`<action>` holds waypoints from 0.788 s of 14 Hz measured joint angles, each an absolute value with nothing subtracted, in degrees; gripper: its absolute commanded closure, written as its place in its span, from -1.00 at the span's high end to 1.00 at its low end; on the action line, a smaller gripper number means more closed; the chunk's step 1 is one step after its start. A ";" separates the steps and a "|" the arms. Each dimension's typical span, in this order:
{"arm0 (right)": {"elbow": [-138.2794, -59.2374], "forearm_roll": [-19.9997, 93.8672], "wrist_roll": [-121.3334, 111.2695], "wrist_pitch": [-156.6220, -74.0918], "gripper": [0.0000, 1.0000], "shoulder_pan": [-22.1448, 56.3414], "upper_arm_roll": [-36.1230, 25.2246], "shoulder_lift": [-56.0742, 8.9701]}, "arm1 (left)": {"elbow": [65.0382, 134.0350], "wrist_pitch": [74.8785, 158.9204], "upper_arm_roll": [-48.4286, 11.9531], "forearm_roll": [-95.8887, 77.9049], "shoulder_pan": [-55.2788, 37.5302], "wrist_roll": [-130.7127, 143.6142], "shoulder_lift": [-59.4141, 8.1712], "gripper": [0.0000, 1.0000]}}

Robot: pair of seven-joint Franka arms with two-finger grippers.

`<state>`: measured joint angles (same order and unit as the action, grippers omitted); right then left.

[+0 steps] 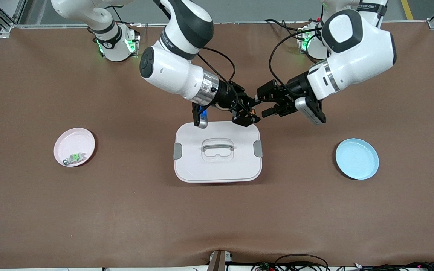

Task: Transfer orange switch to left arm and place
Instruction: 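Close the left gripper on the switch held by the right gripper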

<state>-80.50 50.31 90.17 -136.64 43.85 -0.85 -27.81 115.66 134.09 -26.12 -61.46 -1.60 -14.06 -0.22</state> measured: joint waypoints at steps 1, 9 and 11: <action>-80.49 50.31 90.17 -136.64 0.04 43.85 -0.87 -27.82 | 115.79 135.06 -26.80 -61.84 -1.61 -14.06 -0.33 0.43; -80.50 50.30 90.16 -136.64 0.05 43.85 -0.96 -27.88 | 116.09 138.28 -28.70 -61.98 -1.62 -14.06 -1.73 0.17; -80.50 50.30 90.16 -136.64 0.05 43.85 -0.96 -27.95 | 116.10 139.10 -29.18 -61.99 -1.62 -14.06 -2.05 0.01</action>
<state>-80.50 50.30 90.16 -136.64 43.85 -0.96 -27.95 116.10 139.10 -29.18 -61.99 -1.62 -14.06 -2.05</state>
